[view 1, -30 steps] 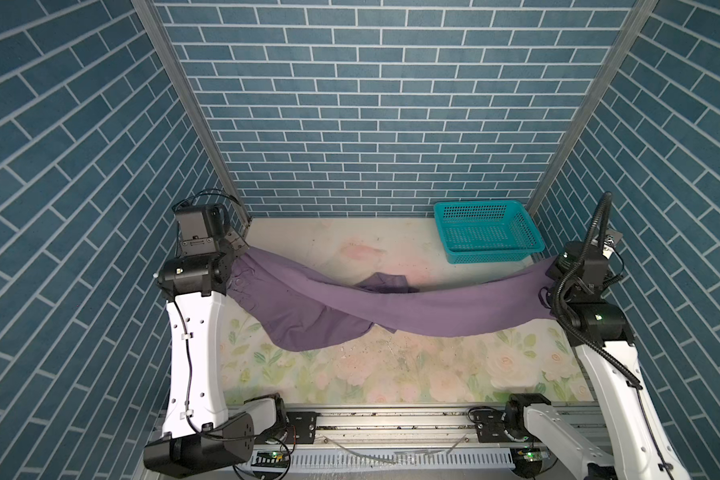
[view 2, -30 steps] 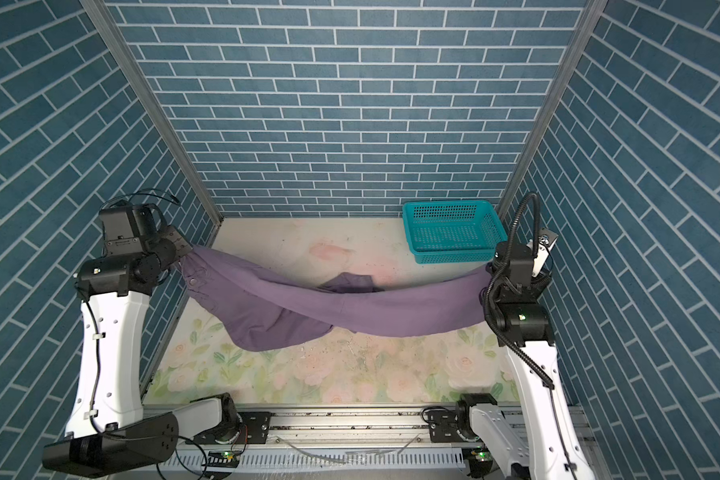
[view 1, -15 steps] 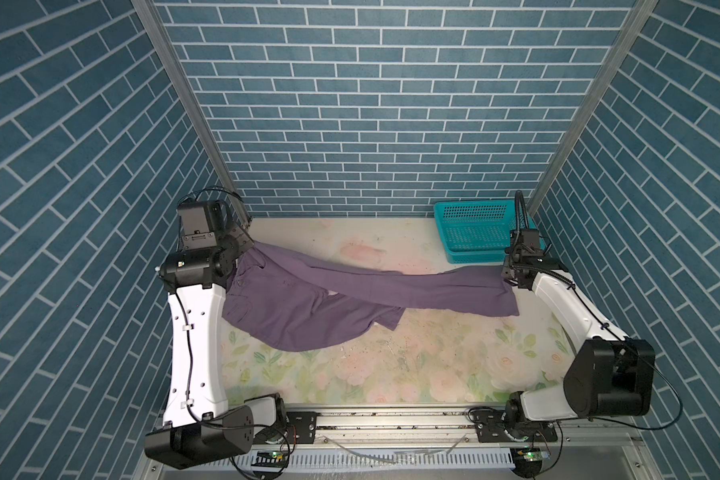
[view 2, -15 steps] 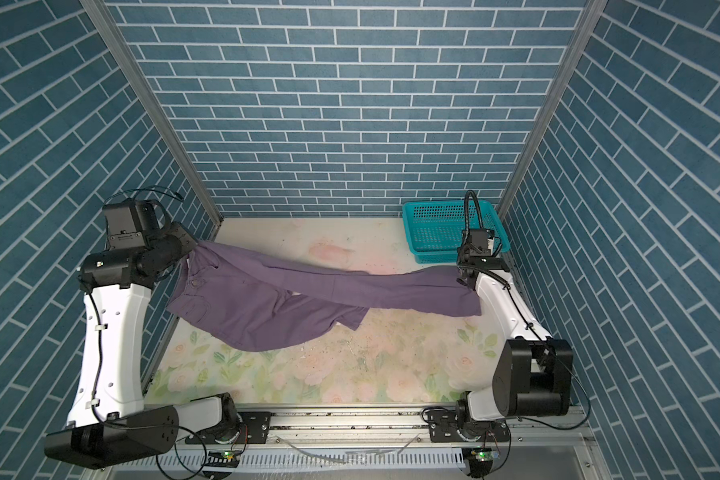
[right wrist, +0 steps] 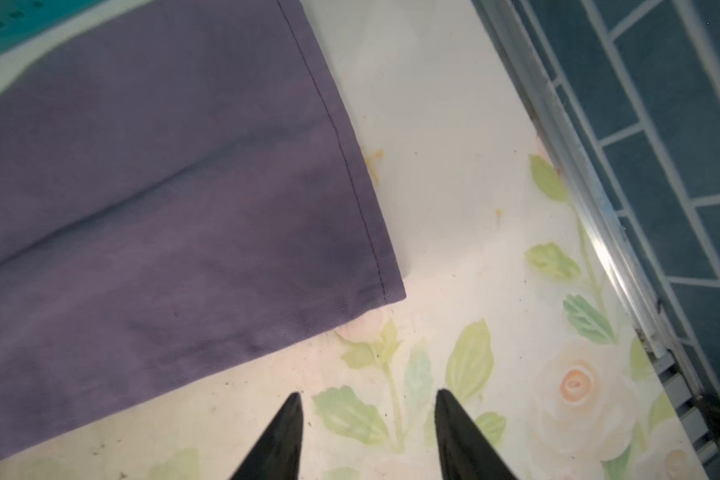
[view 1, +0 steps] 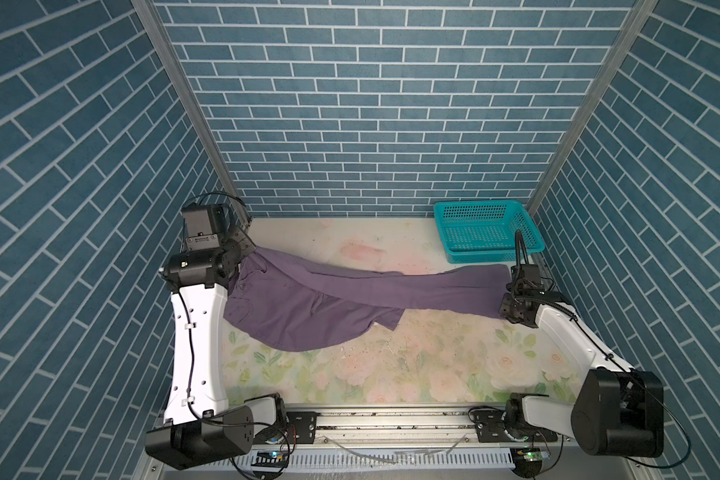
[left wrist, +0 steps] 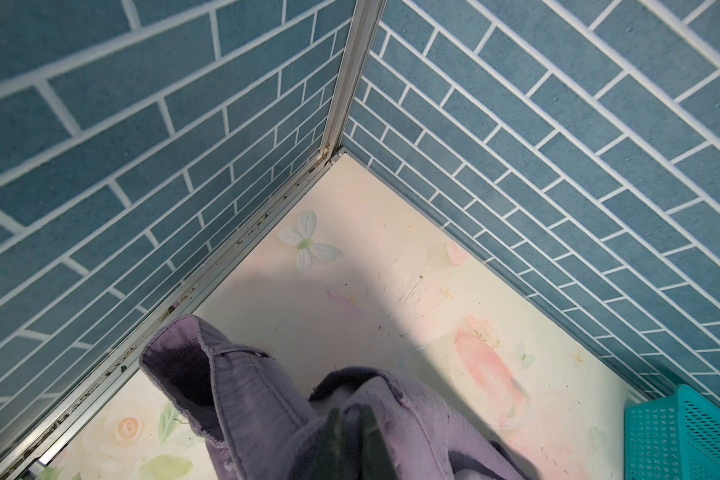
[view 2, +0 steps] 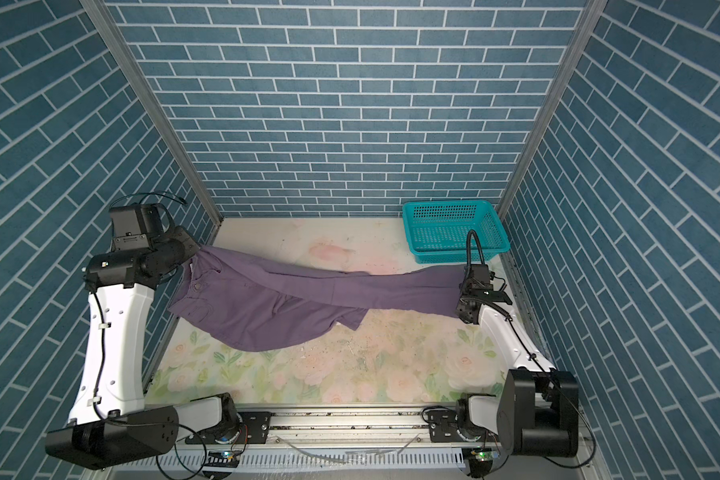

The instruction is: Fold and stack the trousers

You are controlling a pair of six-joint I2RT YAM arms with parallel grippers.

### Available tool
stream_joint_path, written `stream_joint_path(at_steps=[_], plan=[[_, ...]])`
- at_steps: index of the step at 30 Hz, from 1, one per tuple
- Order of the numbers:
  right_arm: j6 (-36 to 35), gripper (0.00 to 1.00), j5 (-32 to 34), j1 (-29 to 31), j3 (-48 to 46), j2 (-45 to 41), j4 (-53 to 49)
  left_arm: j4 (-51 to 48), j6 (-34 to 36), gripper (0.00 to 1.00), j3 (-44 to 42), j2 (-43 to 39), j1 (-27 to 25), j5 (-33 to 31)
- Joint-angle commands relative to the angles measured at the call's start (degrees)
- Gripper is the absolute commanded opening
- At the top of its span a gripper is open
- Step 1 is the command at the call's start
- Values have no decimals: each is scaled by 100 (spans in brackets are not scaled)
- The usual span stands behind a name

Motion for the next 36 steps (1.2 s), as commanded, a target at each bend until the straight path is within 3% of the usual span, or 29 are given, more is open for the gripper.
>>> stream_joint_path(at_steps=[1, 10, 19, 24, 28, 33, 36], plan=[[209, 56, -503, -264, -245, 212, 195, 71, 99, 0, 149, -4, 41, -41], [17, 57, -986, -633, 107, 1234, 665, 30, 258, 0, 21, -375, 42, -186], [34, 57, -1016, -720, 495, 1805, 946, -84, 382, 0, 29, -443, 41, -118], [-27, 52, -1096, -757, 784, 2088, 965, -112, 523, 0, -20, -513, 46, -146], [-36, 41, -1106, -796, 979, 2306, 918, -107, 572, 0, -75, -508, 55, -158], [-57, 0, -1292, -862, 1169, 2489, 799, -66, 556, 0, -117, -493, 75, -83], [-21, 0, -1255, -888, 1173, 2163, 693, -77, 551, 0, -43, -493, 93, -63]])
